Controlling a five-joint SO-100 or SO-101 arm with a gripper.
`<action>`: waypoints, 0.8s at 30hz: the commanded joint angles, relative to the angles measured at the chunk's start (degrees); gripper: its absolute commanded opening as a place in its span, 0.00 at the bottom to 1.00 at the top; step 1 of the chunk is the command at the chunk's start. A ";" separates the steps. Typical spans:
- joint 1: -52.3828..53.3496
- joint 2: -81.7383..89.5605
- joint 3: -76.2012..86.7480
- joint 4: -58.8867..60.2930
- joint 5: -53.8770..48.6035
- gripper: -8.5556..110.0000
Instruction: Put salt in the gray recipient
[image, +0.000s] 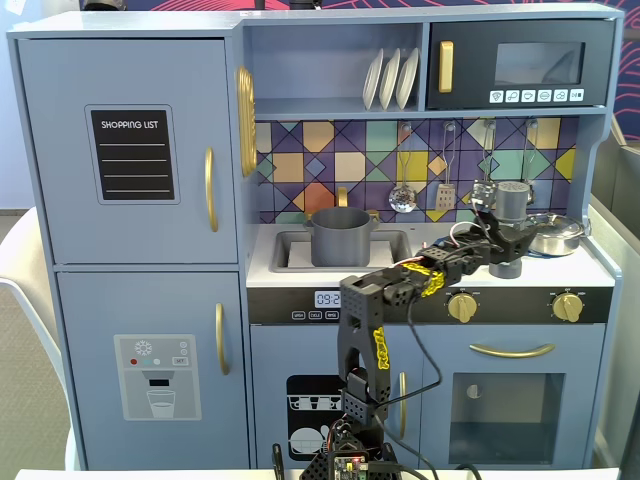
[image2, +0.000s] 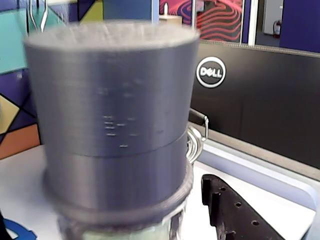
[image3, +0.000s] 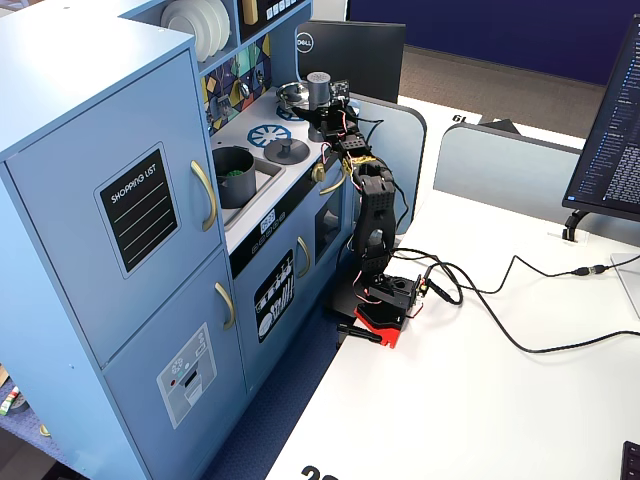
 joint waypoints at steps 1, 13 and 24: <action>-1.67 -2.90 -8.70 -1.93 0.88 0.51; -4.57 0.00 -10.02 -9.05 11.87 0.07; -16.88 22.76 -9.40 16.35 65.04 0.07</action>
